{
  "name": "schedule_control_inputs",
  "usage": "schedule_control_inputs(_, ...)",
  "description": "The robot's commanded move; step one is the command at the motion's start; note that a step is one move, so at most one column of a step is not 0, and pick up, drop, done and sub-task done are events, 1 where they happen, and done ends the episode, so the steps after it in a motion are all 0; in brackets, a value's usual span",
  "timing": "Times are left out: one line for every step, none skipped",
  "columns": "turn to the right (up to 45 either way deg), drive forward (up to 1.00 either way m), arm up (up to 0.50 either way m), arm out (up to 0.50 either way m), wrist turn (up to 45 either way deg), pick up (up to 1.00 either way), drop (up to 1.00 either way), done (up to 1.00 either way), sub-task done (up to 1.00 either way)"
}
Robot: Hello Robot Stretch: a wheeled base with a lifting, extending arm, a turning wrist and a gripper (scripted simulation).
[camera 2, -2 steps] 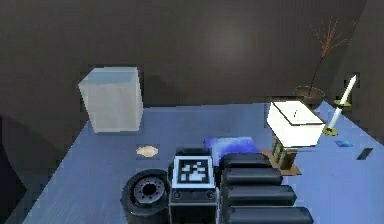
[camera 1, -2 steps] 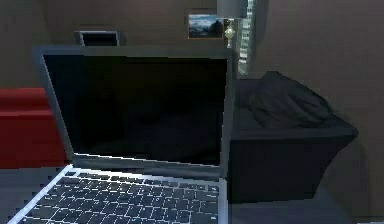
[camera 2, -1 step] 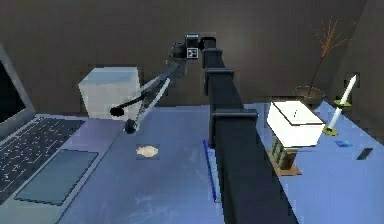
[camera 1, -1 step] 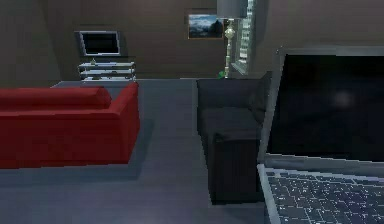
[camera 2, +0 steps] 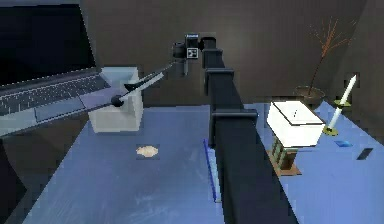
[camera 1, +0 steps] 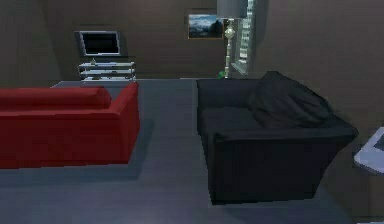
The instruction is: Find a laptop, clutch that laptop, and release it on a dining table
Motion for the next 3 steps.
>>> schedule_control_inputs(0.0, 0.0, 0.0, 0.0, 45.0, 0.0, 0.0, 0.0, 0.0)
schedule_control_inputs(0.0, 0.0, 0.0, 0.0, 45.0, 0.0, 0.0, 0.0, 0.0)
schedule_control_inputs(0.0, 0.0, 0.0, 0.0, 36.0, 0.0, 0.0, 0.0, 0.0)
